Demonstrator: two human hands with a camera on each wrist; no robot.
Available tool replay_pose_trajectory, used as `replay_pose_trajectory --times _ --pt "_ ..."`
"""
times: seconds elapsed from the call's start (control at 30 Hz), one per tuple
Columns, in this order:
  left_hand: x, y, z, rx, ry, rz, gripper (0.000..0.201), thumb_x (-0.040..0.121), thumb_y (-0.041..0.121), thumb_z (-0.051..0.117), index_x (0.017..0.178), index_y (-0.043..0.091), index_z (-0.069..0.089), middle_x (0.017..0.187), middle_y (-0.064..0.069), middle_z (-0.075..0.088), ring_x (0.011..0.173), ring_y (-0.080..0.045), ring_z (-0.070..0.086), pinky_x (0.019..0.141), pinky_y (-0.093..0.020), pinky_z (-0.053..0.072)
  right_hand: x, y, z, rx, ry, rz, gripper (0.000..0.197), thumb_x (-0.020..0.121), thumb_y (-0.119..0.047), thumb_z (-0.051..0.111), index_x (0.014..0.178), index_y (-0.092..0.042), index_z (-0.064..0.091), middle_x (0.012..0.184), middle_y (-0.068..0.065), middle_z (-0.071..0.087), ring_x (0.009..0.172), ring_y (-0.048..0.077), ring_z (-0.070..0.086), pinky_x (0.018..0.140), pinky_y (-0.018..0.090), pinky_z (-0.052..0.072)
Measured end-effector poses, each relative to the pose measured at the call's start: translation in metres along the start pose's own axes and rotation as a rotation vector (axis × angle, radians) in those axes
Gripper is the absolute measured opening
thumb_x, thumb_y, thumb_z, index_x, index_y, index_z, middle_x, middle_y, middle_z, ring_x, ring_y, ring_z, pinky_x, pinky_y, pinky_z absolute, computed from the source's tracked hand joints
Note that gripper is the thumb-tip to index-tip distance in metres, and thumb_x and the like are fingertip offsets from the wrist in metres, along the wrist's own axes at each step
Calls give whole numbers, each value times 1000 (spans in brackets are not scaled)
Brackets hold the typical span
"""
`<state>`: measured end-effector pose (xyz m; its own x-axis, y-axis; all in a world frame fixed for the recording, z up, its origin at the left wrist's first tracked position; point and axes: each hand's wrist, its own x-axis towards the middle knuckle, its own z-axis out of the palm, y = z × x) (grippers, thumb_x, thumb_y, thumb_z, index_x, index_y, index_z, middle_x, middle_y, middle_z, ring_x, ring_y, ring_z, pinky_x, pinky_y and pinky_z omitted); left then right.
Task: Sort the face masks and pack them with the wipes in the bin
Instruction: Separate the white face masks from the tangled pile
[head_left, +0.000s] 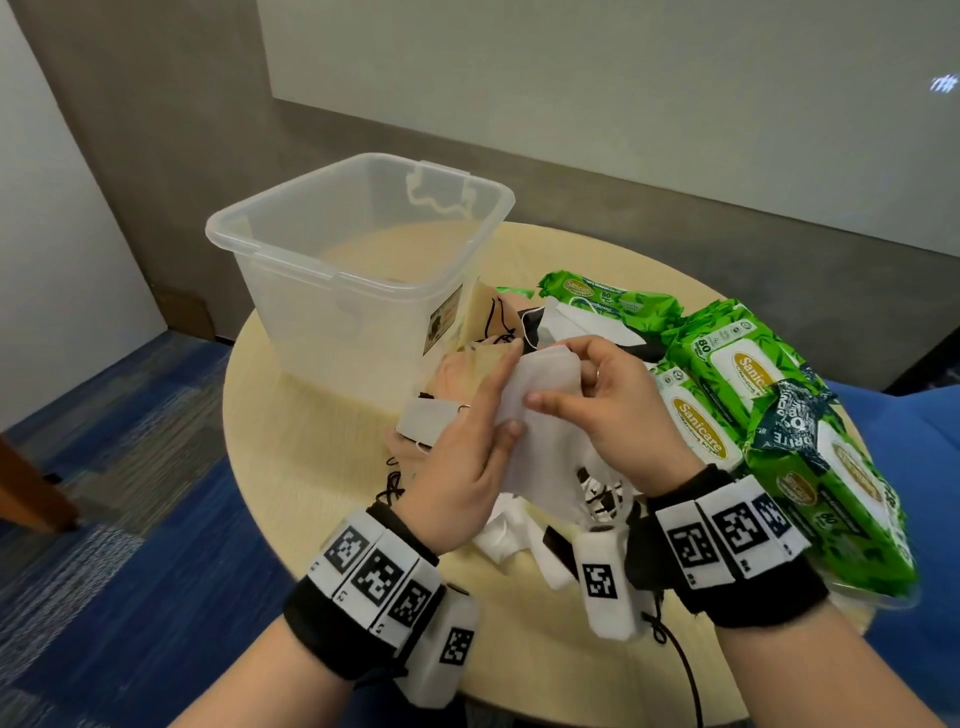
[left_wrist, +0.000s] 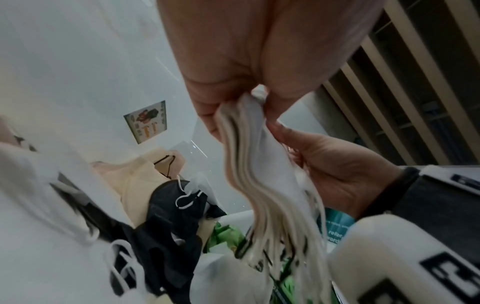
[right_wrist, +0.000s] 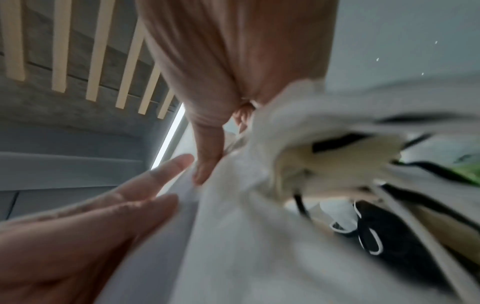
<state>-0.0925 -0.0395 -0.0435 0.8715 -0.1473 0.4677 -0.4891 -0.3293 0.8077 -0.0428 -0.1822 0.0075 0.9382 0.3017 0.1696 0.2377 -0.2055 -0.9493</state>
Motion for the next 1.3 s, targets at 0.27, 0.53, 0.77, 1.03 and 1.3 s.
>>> replay_pose_trajectory --times 0.27,0.53,0.77,1.03,1.3 --pt "0 0 -4 -51 55 8 43 89 1 41 125 22 51 124 18 54 117 5 47 101 -14 34 -1 5 3 -36 29 -30 26 75 -9 74 92 -22 59 90 8 70 85 22 66 82 47 52" --pt "-1 1 -19 -451 215 -293 31 86 -2 58 86 24 75 115 -7 66 115 -19 57 90 -25 51 -9 12 -11 -67 -173 92 25 79 1 66 99 -12 60 100 8 69 82 15 66 71 30 56" --pt "0 4 -20 -529 210 -339 25 79 -10 63 89 12 71 84 7 73 84 -4 66 73 -18 54 -17 10 -11 -99 -228 83 39 72 9 70 103 -13 62 101 7 69 87 12 65 80 29 53" --pt "1 5 -28 -494 241 -328 28 79 -9 63 86 17 71 81 11 73 81 0 64 77 -16 53 -23 13 -19 -23 -156 117 37 70 16 57 87 -17 65 83 6 69 70 8 62 66 21 49" --pt "1 11 -30 -432 209 -302 26 82 -4 63 86 20 72 88 9 73 89 -7 64 84 -26 52 -26 18 -22 214 -222 139 37 58 1 48 90 -11 61 77 -2 67 65 8 60 61 16 49"
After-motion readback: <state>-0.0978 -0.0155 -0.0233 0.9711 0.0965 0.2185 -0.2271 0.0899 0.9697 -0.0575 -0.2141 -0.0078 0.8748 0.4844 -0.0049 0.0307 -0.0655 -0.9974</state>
